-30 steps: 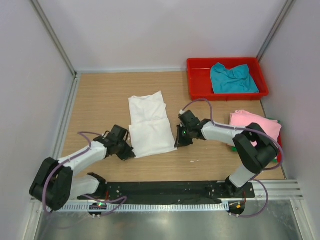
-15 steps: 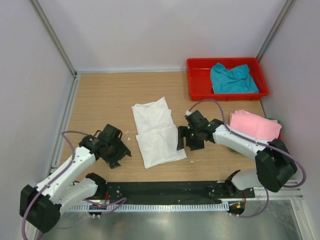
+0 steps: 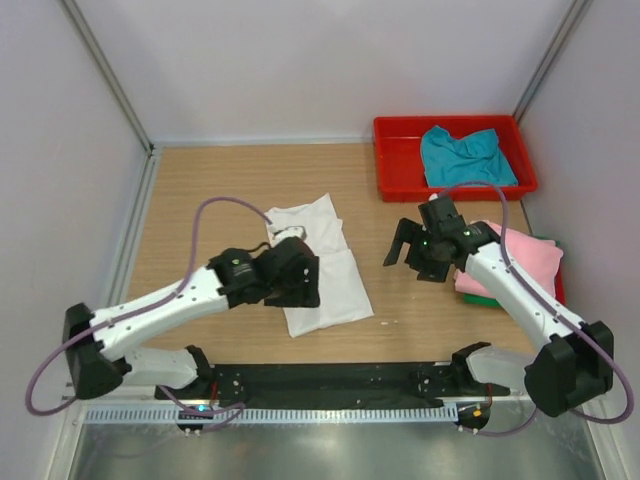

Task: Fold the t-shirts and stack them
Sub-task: Fold the tshirt

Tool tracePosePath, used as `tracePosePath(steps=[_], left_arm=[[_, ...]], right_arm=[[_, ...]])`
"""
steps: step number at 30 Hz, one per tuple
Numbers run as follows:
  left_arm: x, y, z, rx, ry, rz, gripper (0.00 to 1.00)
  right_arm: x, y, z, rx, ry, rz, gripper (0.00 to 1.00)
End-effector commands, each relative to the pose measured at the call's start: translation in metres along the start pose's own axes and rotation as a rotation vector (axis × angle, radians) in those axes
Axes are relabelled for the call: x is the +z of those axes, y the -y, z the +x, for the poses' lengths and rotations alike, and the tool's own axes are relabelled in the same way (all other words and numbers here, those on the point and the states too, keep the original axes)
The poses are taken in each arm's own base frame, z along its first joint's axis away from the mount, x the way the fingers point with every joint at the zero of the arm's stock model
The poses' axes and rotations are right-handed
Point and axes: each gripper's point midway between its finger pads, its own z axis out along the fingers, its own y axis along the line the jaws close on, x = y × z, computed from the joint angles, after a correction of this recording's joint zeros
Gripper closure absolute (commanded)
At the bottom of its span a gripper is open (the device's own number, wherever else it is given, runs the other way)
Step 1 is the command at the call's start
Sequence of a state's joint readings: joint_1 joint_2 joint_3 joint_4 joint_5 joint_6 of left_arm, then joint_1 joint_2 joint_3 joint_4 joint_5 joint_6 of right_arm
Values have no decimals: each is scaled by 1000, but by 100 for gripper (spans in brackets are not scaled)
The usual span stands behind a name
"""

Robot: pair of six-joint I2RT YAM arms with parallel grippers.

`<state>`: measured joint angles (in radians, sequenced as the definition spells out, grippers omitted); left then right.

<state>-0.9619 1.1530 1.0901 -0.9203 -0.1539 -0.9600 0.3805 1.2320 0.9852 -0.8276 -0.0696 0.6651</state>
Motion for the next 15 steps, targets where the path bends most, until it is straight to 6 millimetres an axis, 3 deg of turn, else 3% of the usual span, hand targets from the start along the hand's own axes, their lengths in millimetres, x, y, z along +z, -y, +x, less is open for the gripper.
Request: tracePosePath(steps=[1,2,3,5,7,8,9,10,11,13,15], left_arm=[[7,23,-6,145,83,-60,30],[17,25,6,174,59,-106,30],[20,23,7,154,75,-144,30],[28,20,21,58,63,-188,30],[32,21,27,-54,75,-174,31],[42,9,39,-181,70,-195,32],[36,11,38,-260,82,-143,34],[40,17,41,-351,86,-84,35],[51,-4,57,-404,73,-106,39],[50,0,56,-604,91,5,42],[59,-19,68,-684,95,-9,45]], right_arm=[[-15,2,17,72,-20,-38,5],[-20,-7,15,97,5,-102,8],[-15,-11,32,106,-49,-156,12],[-13,-24,33,78,-11,-264,14],[2,-10,51,59,-51,-240,16],[6,-7,56,46,-64,-231,17],[14,2,66,40,-93,-206,18],[17,-1,67,33,-91,-234,19],[22,-1,70,30,-94,-243,20],[33,-3,78,33,-105,-272,23],[37,-2,78,32,-106,-267,25]])
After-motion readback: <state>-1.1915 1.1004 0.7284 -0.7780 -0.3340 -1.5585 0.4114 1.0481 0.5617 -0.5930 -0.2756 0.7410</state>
